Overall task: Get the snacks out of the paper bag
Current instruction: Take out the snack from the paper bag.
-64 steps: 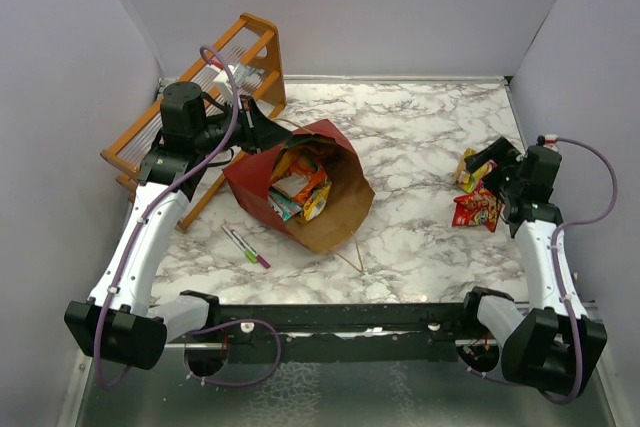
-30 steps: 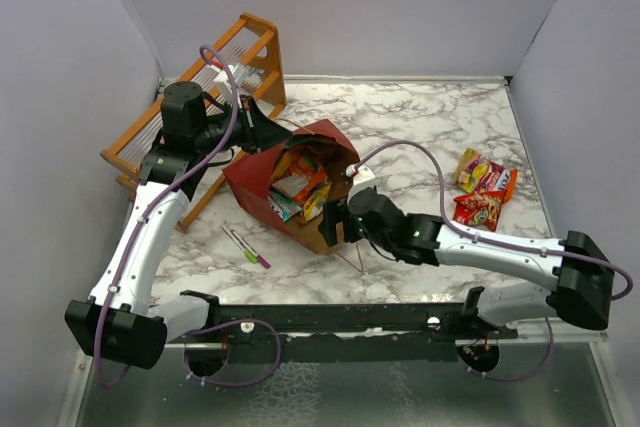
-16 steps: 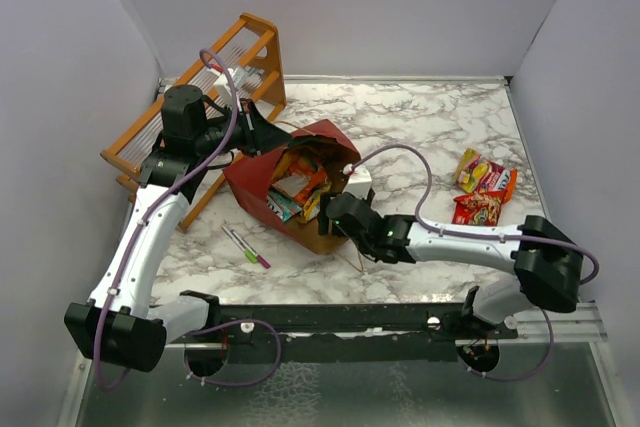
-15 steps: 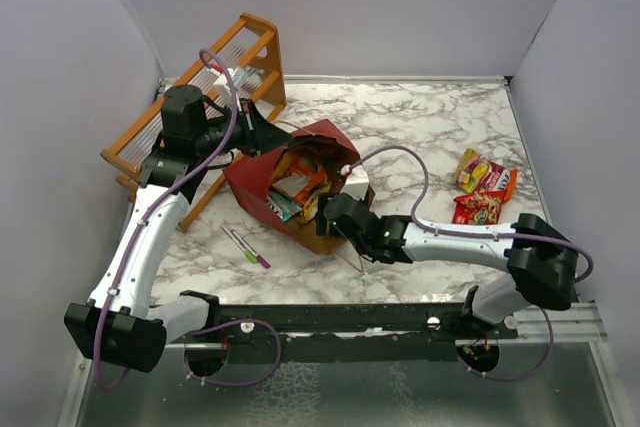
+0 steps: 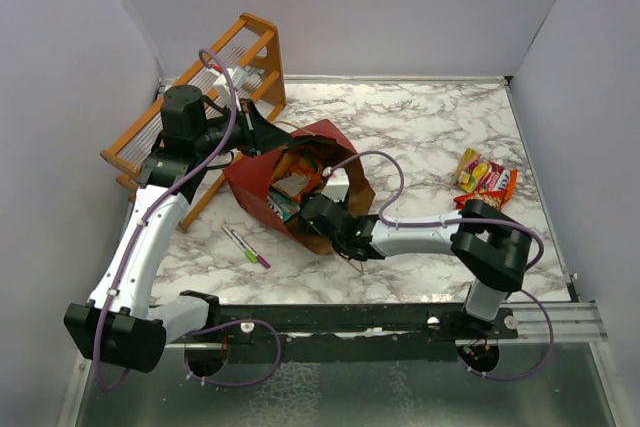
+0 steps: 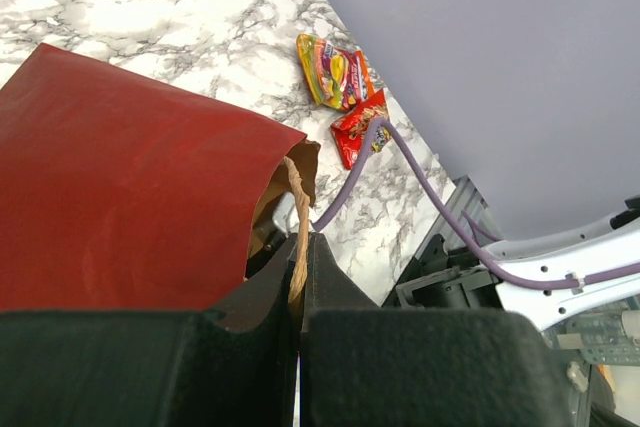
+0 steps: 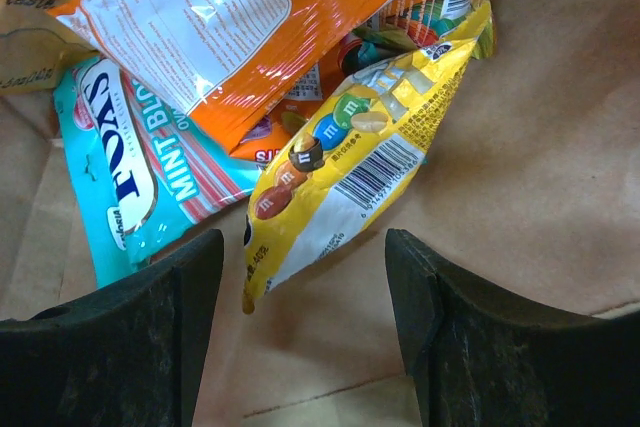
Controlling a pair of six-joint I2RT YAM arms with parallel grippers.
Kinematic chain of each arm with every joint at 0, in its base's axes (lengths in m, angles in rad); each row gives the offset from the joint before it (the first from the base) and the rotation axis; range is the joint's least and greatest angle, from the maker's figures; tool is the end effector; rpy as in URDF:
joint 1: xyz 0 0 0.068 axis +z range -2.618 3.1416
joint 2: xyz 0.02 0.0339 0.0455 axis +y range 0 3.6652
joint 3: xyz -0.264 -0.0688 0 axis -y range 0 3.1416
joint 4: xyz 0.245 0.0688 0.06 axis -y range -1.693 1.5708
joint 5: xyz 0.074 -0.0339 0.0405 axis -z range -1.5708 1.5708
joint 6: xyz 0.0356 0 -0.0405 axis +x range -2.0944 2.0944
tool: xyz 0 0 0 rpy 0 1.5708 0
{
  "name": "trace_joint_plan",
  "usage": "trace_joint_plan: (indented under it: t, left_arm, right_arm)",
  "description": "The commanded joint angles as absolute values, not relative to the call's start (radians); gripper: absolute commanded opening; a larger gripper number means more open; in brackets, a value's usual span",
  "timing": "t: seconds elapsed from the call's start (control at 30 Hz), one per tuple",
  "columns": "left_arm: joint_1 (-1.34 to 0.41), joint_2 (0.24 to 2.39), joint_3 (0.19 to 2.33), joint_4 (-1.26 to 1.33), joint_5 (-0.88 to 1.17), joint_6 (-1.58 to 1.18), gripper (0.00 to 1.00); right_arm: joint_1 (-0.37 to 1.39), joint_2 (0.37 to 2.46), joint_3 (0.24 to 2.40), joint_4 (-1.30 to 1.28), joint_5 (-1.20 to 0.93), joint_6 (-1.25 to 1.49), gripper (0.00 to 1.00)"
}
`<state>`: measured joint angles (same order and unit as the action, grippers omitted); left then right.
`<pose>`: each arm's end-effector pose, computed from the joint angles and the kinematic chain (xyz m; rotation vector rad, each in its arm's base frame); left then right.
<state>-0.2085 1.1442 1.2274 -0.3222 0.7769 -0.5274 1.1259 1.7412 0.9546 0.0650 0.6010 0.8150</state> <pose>0.2360 -0.0754 0.4105 0.2886 1.8887 -1.2085 0.1722 0.3144 0.1743 -0.0354 2.1778 0.4271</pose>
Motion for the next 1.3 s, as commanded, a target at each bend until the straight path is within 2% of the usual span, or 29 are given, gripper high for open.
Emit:
trace_joint_plan:
  t: [0.0, 0.13, 0.27, 0.6, 0.83, 1.1, 1.27]
  left_arm:
    - [-0.202, 1.111, 1.233, -0.301, 0.779, -0.533, 0.00]
    - [-0.202, 1.111, 1.231, -0.304, 0.777, -0.531, 0.00]
    - [-0.202, 1.108, 1.233, -0.310, 0.776, -0.529, 0.00]
    - [-0.202, 1.102, 1.239, -0.343, 0.769, -0.503, 0.00]
    - [-0.201, 1.108, 1.231, -0.339, 0.760, -0.490, 0.00]
    - [-0.202, 1.117, 1.232, -0.318, 0.739, -0.482, 0.00]
    - [-0.202, 1.120, 1.232, -0.319, 0.701, -0.483, 0.00]
  right_arm:
    - [1.134, 1.795, 0.993, 0.107, 0.662, 0.856, 0.65]
    - [1.134, 1.830, 1.007, 0.116, 0.666, 0.850, 0.63]
    - [1.134, 1.844, 1.015, 0.114, 0.665, 0.850, 0.43]
    - [1.134, 1.760, 1.026, -0.002, 0.628, 0.860, 0.17]
    - [1.134, 1.484, 0.897, -0.066, 0.535, 0.760, 0.02]
    - [1.134, 1.057, 0.726, -0.120, 0.304, 0.416, 0.01]
    - [1.134, 0.746, 0.698, -0.204, 0.130, 0.200, 0.01]
